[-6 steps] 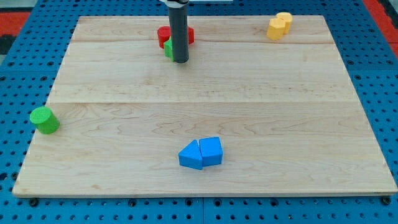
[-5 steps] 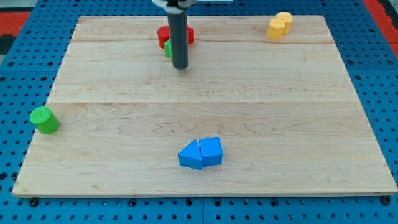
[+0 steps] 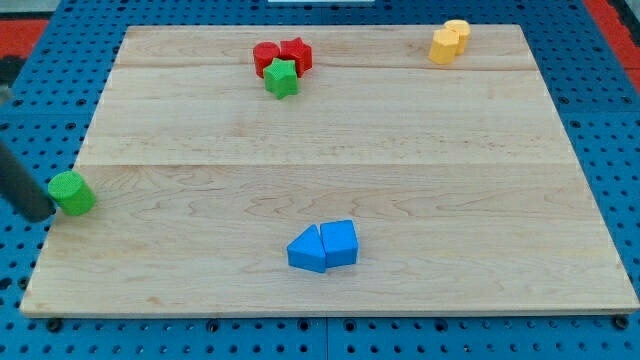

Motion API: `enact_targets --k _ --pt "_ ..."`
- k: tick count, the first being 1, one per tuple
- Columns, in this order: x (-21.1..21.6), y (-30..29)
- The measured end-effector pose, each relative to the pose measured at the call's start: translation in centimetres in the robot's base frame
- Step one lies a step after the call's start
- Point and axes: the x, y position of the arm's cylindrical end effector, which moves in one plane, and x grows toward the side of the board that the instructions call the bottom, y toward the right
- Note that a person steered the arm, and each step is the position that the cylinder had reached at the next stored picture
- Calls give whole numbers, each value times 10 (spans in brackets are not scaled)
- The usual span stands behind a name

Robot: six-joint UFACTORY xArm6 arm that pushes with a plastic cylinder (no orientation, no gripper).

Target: Move the green circle below the red blocks

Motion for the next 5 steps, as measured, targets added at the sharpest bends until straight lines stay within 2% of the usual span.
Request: enact_targets --k 1,2,3,4,5 --pt "-47 28" --pt "-76 73" --pt "-54 71" --pt "-15 59" --pt "-28 81"
